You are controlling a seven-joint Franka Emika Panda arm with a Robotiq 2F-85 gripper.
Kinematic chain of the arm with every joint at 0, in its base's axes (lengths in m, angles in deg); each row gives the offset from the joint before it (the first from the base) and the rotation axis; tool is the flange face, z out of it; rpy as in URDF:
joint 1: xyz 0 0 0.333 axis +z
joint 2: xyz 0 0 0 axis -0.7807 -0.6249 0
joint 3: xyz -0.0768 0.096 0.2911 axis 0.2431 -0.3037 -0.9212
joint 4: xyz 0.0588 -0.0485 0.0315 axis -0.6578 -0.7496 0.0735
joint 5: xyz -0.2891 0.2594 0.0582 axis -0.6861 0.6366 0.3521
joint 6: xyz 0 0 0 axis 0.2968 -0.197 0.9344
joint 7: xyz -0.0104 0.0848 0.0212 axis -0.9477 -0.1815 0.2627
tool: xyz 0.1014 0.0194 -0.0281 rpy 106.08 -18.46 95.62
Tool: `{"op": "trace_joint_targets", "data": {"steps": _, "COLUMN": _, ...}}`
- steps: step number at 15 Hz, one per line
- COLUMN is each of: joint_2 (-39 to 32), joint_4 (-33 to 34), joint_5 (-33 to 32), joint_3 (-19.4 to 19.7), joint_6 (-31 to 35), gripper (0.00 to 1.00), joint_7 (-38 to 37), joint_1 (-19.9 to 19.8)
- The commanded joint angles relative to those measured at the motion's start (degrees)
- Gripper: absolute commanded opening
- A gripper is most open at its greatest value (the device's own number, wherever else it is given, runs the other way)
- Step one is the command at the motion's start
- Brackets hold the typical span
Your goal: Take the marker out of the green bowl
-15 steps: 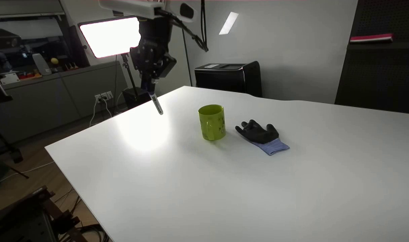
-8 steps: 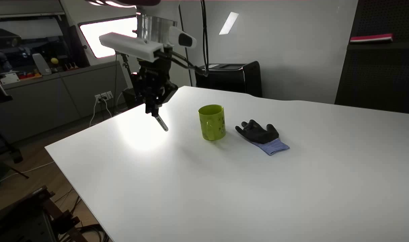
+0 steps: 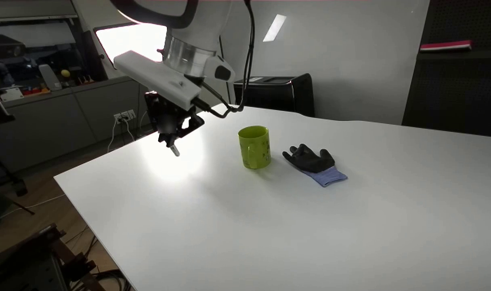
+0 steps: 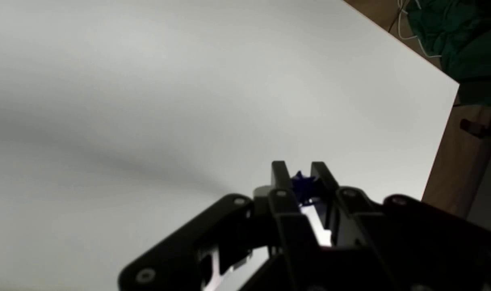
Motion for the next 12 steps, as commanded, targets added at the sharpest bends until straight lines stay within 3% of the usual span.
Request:
{"op": "trace_joint_targets", "data": {"steps": 1, "joint_2": 0.3, "joint_4": -0.3, "joint_5": 1.2, "joint_3": 2.0, "joint_6": -4.9, "gripper": 0.05, "joint_7": 4.2, "joint_1": -2.0}}
{"op": "trace_joint_targets", "data": {"steps": 6, "joint_2": -1.1, "joint_4": -1.1, "joint_5": -2.4, "joint_3": 4.9, "joint_6": -5.0, "gripper": 0.05, "joint_7": 3.5, "joint_1": -2.7}}
{"op": "trace_joint_targets", "data": {"steps": 12, "joint_2": -4.6, "joint_4": -1.1, "joint_5": -3.3, "joint_3": 5.1, "joint_6": -4.1, "gripper": 0.05, "joint_7": 3.2, "joint_1": -3.0}}
